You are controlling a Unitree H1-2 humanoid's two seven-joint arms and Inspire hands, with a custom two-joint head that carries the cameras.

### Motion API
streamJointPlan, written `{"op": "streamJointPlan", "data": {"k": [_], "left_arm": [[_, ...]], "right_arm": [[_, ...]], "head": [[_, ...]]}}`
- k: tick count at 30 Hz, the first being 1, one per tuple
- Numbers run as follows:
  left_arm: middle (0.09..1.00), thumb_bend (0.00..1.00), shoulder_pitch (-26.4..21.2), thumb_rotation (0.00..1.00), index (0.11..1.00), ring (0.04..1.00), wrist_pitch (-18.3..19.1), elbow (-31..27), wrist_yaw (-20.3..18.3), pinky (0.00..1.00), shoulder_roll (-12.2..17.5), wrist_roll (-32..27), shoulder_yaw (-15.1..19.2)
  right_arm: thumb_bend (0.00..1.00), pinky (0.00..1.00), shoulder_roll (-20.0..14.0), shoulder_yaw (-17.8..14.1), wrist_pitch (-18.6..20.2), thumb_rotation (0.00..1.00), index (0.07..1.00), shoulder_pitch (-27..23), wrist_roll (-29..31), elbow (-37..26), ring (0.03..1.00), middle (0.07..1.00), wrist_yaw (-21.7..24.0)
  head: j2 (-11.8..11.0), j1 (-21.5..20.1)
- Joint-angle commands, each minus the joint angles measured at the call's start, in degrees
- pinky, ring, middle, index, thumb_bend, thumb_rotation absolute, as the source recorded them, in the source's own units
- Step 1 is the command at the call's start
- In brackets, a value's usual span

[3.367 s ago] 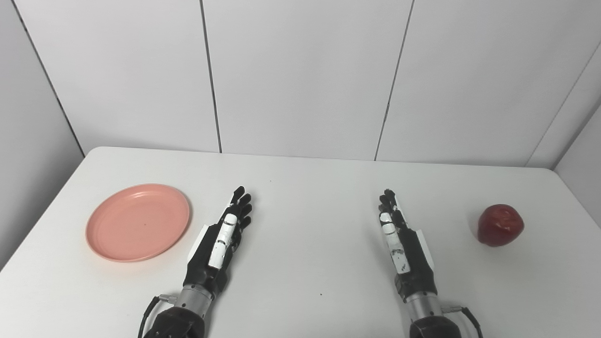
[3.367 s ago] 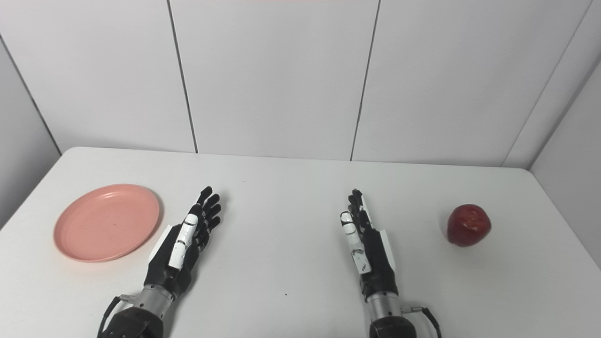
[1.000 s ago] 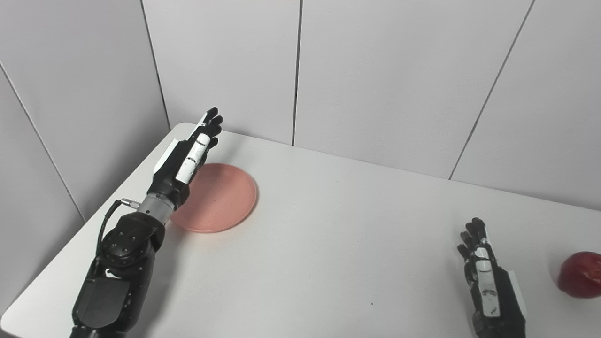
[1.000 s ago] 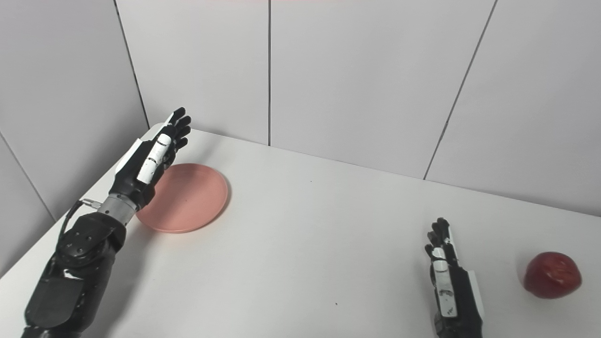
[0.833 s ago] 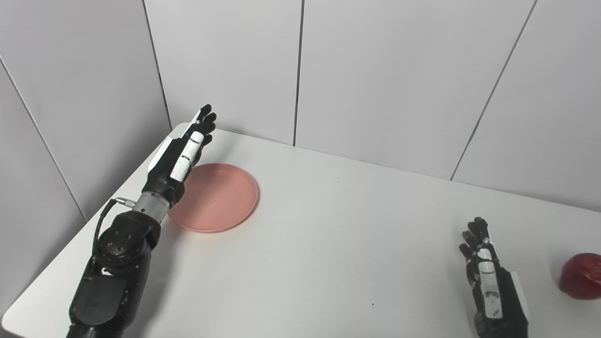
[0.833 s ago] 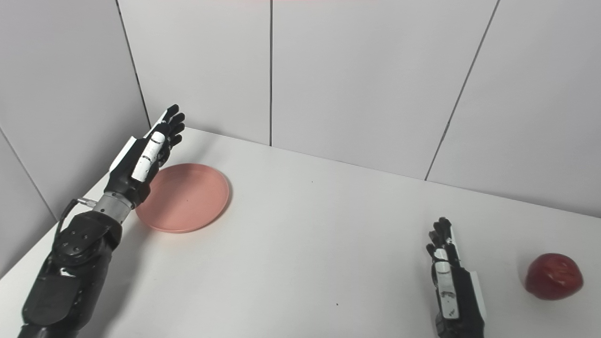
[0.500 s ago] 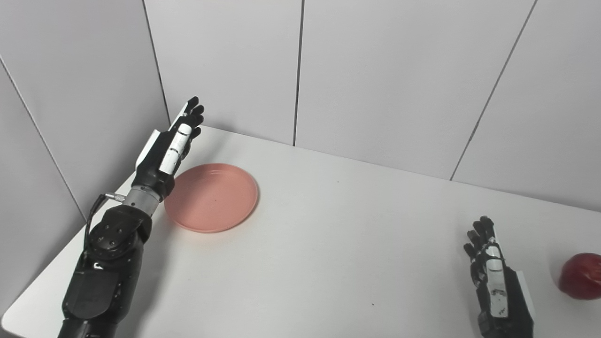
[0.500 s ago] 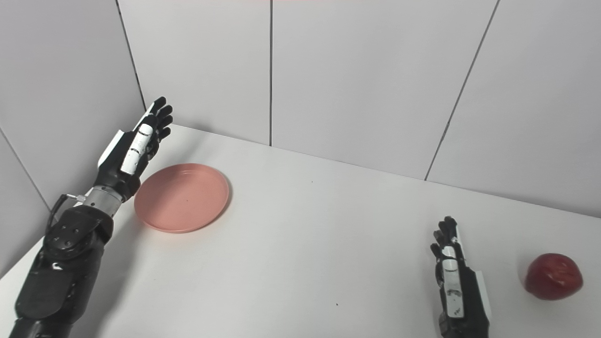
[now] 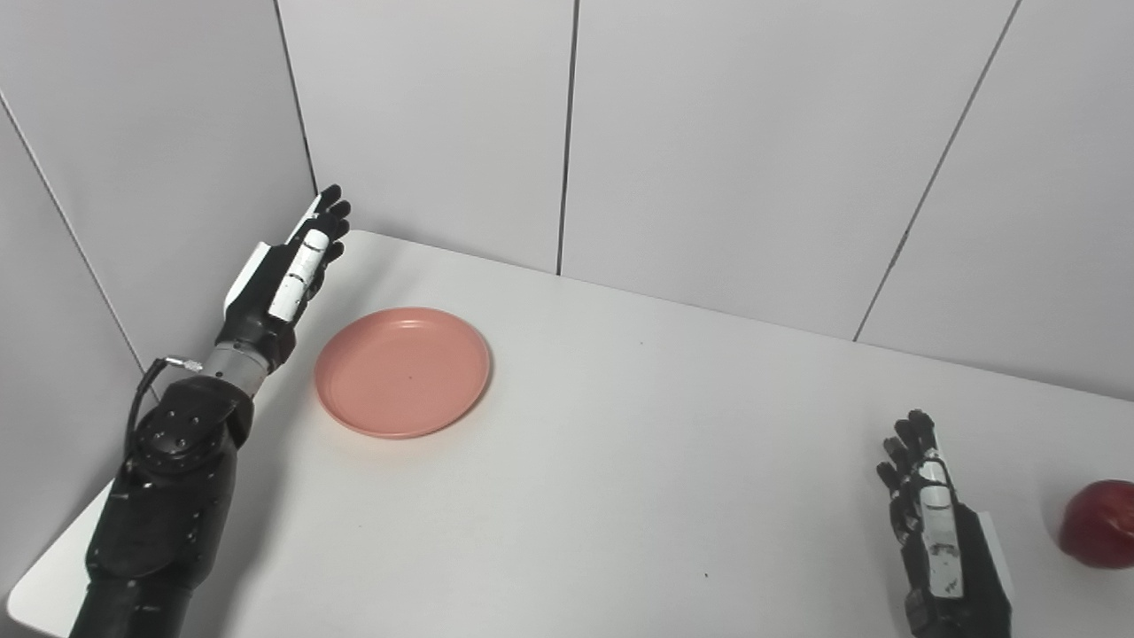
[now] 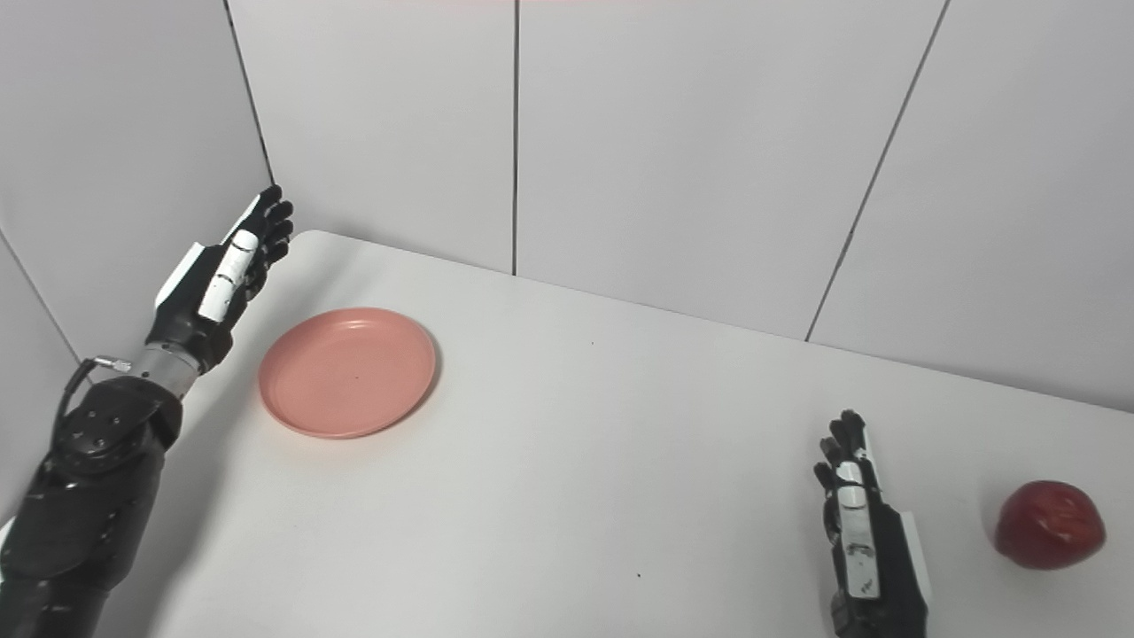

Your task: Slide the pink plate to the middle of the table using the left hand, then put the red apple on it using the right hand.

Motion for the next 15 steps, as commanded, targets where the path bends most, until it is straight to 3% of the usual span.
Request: {"op": "streamJointPlan", "data": {"k": [1,15], "left_arm": [[1.000,0.64,-2.11,1.00,1.000,1.000,-0.54,-0.92,-0.48,1.00,2.78,-1.15,0.74],[0.964,0.57,-2.11,1.00,0.954,0.977,-2.14,4.96,-1.12,1.00,3.46,-1.83,0.96]], "right_arm": [[0.60,1.00,-0.17,-0.29,0.19,0.96,1.000,-0.98,0.07,-2.14,1.000,1.000,-0.17],[0.60,1.00,-0.61,-0.38,0.26,0.96,1.000,-0.99,1.18,-1.92,1.000,1.000,0.61]], "head": [[0.14,0.04],[0.31,0.25]]}}
